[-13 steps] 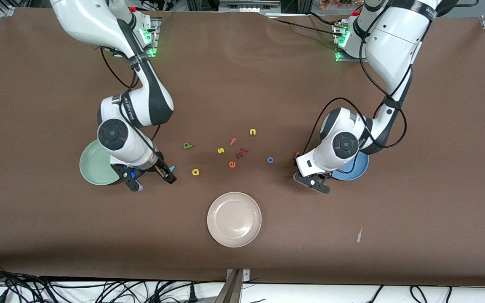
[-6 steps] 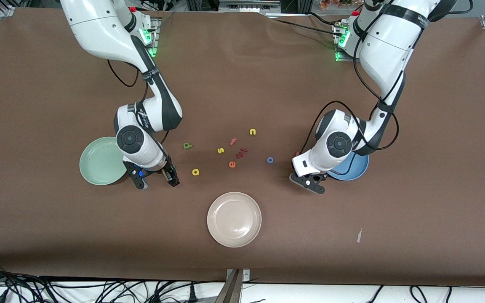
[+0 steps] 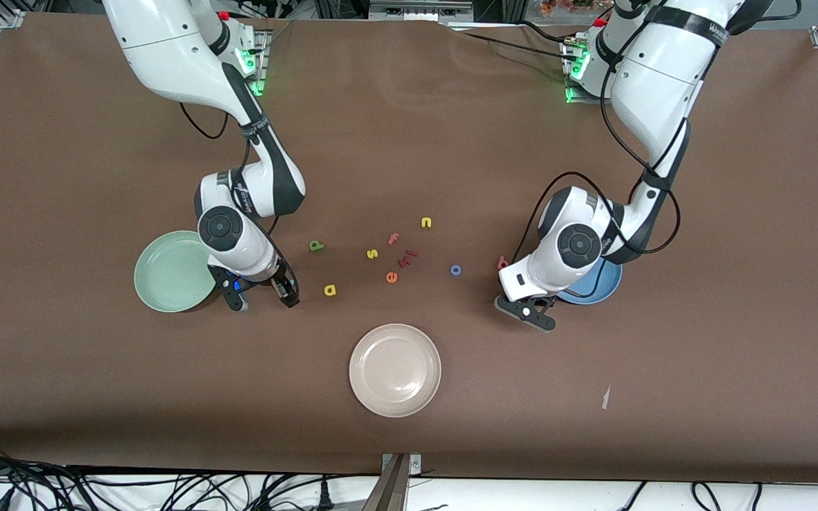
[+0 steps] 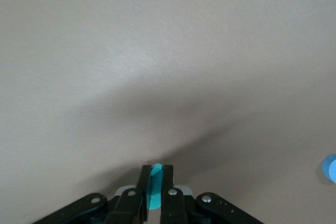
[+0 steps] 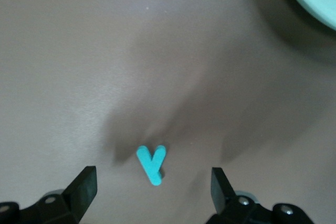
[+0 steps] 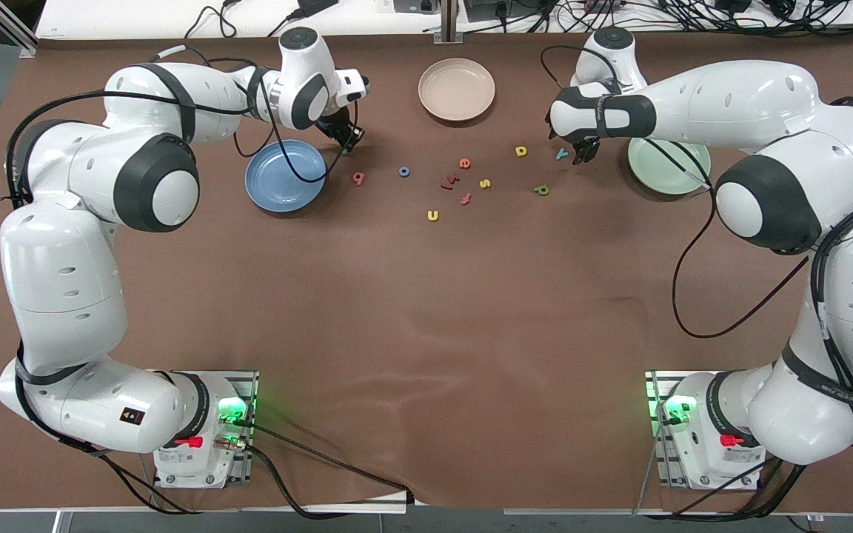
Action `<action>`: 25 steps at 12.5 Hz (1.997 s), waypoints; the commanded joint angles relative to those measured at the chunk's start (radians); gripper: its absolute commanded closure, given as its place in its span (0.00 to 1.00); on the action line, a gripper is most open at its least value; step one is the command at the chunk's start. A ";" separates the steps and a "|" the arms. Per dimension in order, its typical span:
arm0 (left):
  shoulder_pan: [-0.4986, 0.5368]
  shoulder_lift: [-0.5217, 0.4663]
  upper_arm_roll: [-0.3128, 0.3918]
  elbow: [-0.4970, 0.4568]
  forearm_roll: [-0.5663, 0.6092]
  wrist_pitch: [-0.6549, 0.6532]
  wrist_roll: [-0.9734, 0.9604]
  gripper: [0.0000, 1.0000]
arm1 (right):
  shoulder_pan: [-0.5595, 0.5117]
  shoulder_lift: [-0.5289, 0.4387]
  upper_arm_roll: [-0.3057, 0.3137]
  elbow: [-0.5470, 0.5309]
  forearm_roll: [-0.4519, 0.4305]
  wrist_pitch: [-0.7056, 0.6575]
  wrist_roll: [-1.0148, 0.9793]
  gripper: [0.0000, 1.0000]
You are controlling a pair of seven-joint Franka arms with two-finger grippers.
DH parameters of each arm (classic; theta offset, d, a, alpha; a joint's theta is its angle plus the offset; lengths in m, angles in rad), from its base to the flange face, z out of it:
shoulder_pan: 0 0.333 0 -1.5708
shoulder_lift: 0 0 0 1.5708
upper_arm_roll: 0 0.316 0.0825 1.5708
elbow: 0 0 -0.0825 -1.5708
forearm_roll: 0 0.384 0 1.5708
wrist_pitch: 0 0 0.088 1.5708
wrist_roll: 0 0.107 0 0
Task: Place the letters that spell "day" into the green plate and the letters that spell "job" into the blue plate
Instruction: 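Grasp the cyan J with the left gripper while the right gripper grasps Y, then open the left gripper over the blue plate while the right gripper lifts Y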
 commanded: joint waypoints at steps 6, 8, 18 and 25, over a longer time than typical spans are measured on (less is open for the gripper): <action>0.077 -0.169 0.016 -0.031 0.115 -0.321 0.010 1.00 | 0.001 -0.015 -0.005 -0.045 0.137 0.036 -0.107 0.34; 0.083 -0.168 0.016 -0.095 0.183 -0.321 0.008 1.00 | 0.001 -0.005 -0.005 -0.043 0.137 0.036 -0.107 0.47; 0.103 -0.175 0.006 -0.155 0.182 -0.280 -0.006 0.00 | -0.004 0.023 -0.005 -0.010 0.155 0.023 -0.131 1.00; 0.083 -0.175 -0.113 -0.135 0.081 -0.266 -0.475 0.00 | -0.063 -0.108 -0.120 0.032 0.137 -0.366 -0.548 1.00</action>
